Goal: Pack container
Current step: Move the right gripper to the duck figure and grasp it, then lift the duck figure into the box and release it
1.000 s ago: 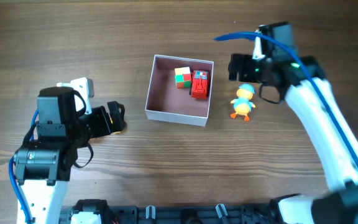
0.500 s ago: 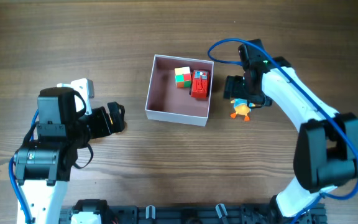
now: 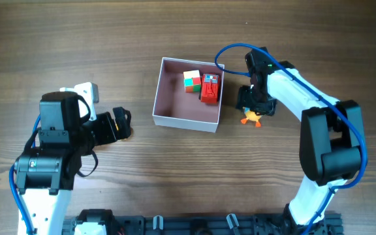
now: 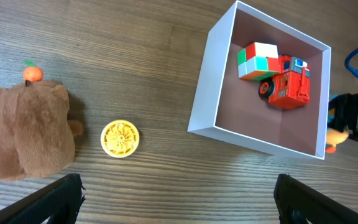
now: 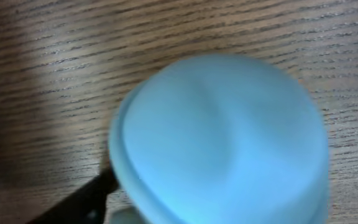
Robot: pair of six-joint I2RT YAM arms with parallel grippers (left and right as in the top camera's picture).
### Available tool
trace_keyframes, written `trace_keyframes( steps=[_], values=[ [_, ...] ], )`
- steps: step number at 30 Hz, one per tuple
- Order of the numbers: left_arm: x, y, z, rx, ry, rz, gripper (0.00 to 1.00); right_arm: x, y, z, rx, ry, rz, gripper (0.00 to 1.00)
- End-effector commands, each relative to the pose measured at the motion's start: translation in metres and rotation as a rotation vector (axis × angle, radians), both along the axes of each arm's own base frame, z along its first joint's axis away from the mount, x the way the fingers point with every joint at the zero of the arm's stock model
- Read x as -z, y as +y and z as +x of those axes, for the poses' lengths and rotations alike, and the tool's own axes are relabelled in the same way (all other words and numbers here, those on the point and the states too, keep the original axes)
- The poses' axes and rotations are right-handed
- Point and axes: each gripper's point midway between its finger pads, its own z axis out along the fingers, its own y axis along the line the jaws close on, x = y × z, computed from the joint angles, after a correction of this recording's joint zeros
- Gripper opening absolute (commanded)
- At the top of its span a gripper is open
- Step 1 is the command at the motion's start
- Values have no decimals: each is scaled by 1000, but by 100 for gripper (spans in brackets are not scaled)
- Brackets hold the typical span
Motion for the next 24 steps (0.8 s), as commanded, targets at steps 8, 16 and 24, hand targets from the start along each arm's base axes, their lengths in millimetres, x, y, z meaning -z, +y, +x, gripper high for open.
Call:
trace_keyframes(
  steps=[8, 16, 24],
  values=[
    [-5, -1, 2, 1, -10, 1, 100, -7, 3, -6, -2, 15, 17, 4],
    [-5, -1, 2, 1, -10, 1, 100, -192, 33, 18, -101, -475, 117, 4],
    [-4, -1, 2, 1, -9, 1, 100, -224, 148, -12, -371, -594, 264, 4]
  ],
)
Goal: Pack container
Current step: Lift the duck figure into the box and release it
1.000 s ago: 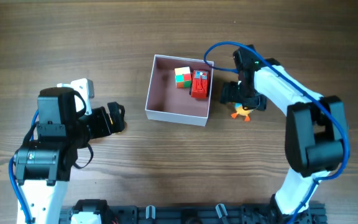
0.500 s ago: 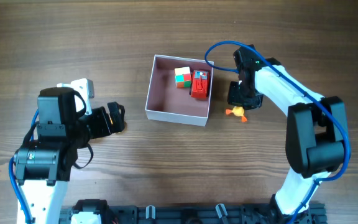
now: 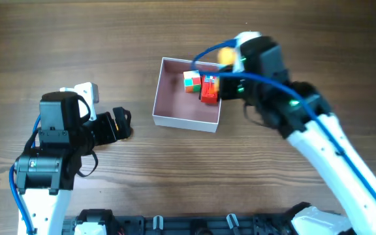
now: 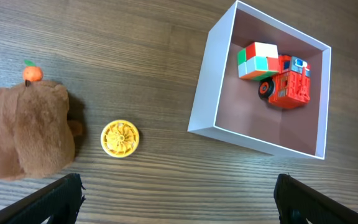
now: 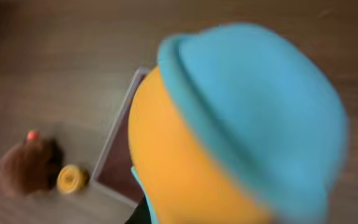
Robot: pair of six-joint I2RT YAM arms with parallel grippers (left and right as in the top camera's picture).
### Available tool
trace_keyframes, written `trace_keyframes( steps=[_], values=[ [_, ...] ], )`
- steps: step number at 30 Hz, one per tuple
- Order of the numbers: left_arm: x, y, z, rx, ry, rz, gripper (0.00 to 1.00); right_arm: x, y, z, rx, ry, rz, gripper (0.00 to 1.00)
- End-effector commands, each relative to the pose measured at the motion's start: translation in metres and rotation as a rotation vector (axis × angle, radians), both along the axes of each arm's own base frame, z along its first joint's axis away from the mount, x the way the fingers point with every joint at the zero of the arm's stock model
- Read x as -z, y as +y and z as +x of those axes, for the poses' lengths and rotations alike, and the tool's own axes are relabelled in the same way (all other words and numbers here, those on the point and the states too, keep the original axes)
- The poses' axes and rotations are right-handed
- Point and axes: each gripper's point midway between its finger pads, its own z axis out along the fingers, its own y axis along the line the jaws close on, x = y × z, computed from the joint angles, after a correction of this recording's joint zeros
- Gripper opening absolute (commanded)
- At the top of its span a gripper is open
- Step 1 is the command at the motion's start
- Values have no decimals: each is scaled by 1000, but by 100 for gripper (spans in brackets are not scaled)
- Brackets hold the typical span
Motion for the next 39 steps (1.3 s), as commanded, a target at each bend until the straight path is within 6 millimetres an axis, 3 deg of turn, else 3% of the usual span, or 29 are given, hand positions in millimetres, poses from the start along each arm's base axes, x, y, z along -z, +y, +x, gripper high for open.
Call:
trace_keyframes(
  steps=[1, 4, 6, 9, 12, 18, 31, 35, 39],
  values=[
    [-5, -1, 2, 1, -10, 0, 100, 52, 37, -1, -94, 120, -37, 4],
    [-5, -1, 2, 1, -10, 0, 100, 99, 63, 5, -187, 218, -36, 4],
    [-5, -1, 2, 1, -10, 0, 100, 120, 68, 11, -181, 250, -45, 4],
    [-5, -1, 2, 1, -10, 0, 100, 150, 66, 12, -142, 319, -72, 4],
    [-5, -1, 2, 1, -10, 0, 100, 169, 47, 9, -54, 375, -150, 4],
    [-5, -1, 2, 1, -10, 0, 100, 179, 11, -3, 45, 423, -303, 4],
    [-3, 0, 0, 1, 1, 1, 100, 181, -28, -8, 213, 466, -397, 4],
    [-3, 0, 0, 1, 1, 1, 100, 181, -31, -7, 216, 469, -398, 4],
    [-3, 0, 0, 1, -1, 1, 100, 179, -15, -3, 24, 428, -409, 4]
  ],
)
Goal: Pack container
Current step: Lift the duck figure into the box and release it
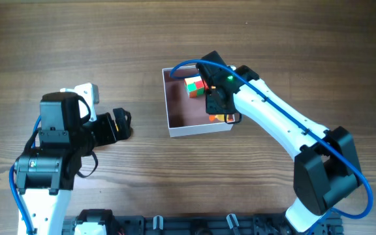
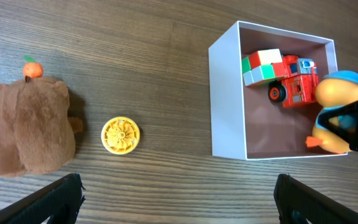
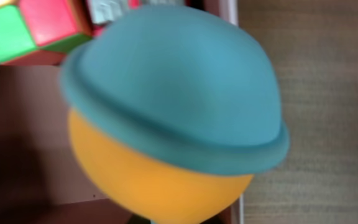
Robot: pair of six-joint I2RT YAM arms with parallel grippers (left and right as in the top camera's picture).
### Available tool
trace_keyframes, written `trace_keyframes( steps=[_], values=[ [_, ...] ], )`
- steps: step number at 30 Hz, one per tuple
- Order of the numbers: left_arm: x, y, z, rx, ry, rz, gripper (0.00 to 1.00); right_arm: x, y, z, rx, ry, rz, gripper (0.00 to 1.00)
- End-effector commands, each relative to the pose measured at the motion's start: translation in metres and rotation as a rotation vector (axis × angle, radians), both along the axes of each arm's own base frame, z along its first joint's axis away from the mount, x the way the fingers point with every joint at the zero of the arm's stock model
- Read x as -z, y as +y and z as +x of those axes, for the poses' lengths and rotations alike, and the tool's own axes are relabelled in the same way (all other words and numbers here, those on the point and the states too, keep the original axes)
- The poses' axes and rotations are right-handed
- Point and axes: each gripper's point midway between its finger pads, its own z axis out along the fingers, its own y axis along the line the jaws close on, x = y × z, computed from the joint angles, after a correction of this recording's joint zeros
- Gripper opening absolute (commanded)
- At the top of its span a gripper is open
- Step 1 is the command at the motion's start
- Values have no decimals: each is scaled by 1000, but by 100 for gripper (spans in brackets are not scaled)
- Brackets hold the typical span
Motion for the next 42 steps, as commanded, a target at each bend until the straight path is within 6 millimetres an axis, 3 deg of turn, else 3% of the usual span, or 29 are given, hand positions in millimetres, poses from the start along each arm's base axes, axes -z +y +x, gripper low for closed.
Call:
trace_keyframes(
  steps=[1, 4, 8, 10, 14, 19, 29, 33, 34, 35, 37, 38, 41, 42],
  values=[
    [-5, -1, 2, 1, -12, 1, 100, -3, 14, 6, -199, -22, 11, 4],
    [-5, -1, 3, 1, -14, 1, 100, -25, 39, 12, -359, -87, 65, 4],
    [-5, -1, 3, 1, -14, 1, 100, -60, 68, 26, -426, -188, 111, 6],
    [-5, -1, 3, 1, -14, 1, 100, -68, 81, 33, -416, -244, 142, 6],
    [-6, -1, 4, 1, -18, 1, 100, -75, 90, 43, -367, -298, 187, 9],
    [-7, -1, 6, 1, -29, 0, 100, -56, 100, 54, -344, -291, 204, 9],
    [-9, -1, 7, 1, -36, 0, 100, -4, 124, 53, -393, -190, 271, 8],
    [-9, -1, 7, 1, -37, 0, 100, 3, 128, 54, -397, -184, 276, 12],
    [-9, -1, 7, 1, -37, 0, 100, 3, 129, 55, -397, -186, 278, 21],
    [-9, -1, 7, 1, -37, 0, 100, 3, 129, 55, -397, -187, 278, 41],
    [-9, -1, 7, 1, -37, 0, 100, 3, 130, 54, -401, -183, 284, 57],
    [-9, -1, 7, 1, -37, 0, 100, 3, 131, 53, -405, -178, 294, 77],
    [-9, -1, 7, 1, -37, 0, 100, 3, 134, 50, -412, -166, 313, 97],
    [-9, -1, 7, 1, -36, 0, 100, 3, 134, 50, -413, -165, 314, 97]
  ],
)
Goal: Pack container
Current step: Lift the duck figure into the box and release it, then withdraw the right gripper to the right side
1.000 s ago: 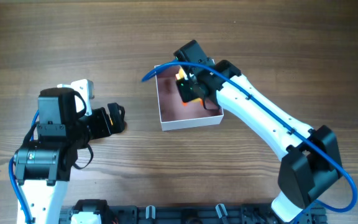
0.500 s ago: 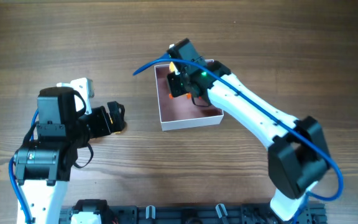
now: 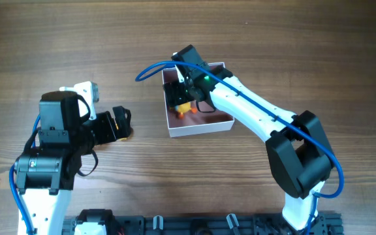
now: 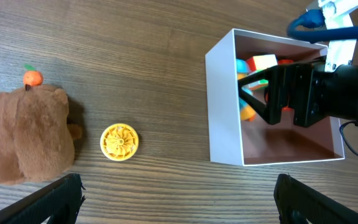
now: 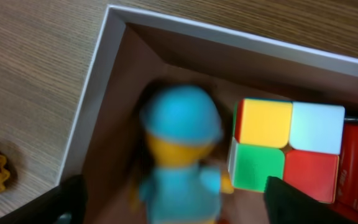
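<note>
The white box (image 3: 201, 126) with a brown inside holds a coloured cube (image 5: 288, 146), a red truck and a yellow duck with a blue hat (image 5: 182, 143). The duck is blurred in the box's left part. My right gripper (image 5: 182, 208) hangs over it, open, its fingers (image 5: 73, 199) wide of the duck. From the left wrist, the right gripper (image 4: 278, 93) reaches into the box (image 4: 221, 106) with the duck (image 4: 246, 87) beside it. My left gripper (image 4: 179, 208) is open over bare wood. A brown plush (image 4: 30, 134) and a yellow disc (image 4: 119, 142) lie left of the box.
The right arm's blue cable (image 3: 152, 70) loops over the box's far-left corner. The left arm (image 3: 57, 143) stands at the table's left and hides the plush and disc from overhead. The yellow disc shows just outside the box's left wall.
My right gripper held the duck at the box's near-right corner. Now it is over the left part of the box, open, with the duck loose below it. The left arm is unchanged.
The right gripper was down on the duck on the table right of the box. Then it held the duck up beside the box's far-right corner. Then the box stood turned and shifted right, with the duck at its near-right corner. Now the duck is released inside.
</note>
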Robot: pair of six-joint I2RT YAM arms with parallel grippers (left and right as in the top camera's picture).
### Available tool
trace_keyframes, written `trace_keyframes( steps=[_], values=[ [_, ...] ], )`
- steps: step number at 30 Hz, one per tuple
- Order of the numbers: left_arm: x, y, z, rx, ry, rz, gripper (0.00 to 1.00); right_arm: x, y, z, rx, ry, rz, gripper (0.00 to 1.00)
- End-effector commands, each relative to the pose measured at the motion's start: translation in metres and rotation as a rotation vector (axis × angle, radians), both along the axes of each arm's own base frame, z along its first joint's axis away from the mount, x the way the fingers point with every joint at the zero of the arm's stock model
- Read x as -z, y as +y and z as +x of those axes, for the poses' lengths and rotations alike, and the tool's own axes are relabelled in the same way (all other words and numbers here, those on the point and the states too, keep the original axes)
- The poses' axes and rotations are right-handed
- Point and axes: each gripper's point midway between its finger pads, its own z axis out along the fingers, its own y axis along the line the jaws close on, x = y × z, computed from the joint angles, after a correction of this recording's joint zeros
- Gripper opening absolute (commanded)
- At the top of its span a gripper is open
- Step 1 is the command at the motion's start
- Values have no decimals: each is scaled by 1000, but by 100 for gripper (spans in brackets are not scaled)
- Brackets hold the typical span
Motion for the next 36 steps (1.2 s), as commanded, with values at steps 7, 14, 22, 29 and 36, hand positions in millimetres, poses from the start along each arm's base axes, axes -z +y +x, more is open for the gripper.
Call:
trace_keyframes(
  steps=[7, 14, 22, 29, 36],
  values=[
    [-5, -1, 3, 1, -14, 1, 100, -10, 10, -5, -26, 20, 42, 97],
    [-5, -1, 3, 1, -13, 1, 100, -149, -87, 1, 312, -206, -59, 100],
    [-5, -1, 3, 1, -13, 0, 100, -86, -214, -36, 600, 158, -151, 100],
    [-5, -1, 3, 1, -13, 1, 100, -4, -199, -67, 480, 300, -105, 94],
    [-5, -1, 3, 1, -14, 1, 100, 8, -183, -78, 353, 345, -67, 94]
  ],
)
